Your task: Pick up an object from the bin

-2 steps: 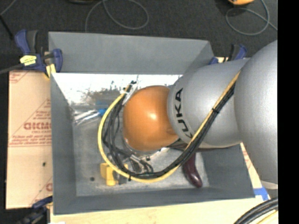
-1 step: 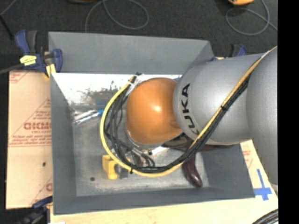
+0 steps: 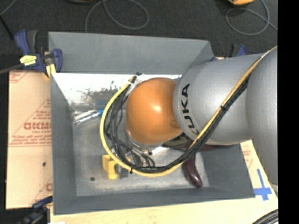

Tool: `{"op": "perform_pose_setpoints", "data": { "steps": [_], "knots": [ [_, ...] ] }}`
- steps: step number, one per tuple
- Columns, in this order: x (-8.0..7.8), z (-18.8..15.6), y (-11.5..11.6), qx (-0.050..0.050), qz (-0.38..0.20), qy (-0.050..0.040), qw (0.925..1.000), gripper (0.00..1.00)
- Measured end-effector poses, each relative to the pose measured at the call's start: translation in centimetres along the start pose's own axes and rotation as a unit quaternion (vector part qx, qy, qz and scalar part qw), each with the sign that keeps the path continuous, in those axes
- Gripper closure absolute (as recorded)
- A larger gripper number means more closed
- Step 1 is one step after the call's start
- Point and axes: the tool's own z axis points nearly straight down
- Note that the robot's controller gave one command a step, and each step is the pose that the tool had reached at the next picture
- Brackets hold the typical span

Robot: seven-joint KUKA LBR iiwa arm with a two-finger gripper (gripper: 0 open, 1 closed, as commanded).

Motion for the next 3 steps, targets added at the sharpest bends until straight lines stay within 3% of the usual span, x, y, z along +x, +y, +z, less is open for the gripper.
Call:
{"op": "perform_pose_setpoints", "data": {
  "steps": [1, 3],
  "knots": [
    [0.10, -8.91, 0.48, 0.000, -0.009, -0.0012, 1.0000, 1.00],
    [-0.04, -8.27, 0.46, 0.000, -0.015, -0.0011, 0.9999, 1.00]
  ]
}}
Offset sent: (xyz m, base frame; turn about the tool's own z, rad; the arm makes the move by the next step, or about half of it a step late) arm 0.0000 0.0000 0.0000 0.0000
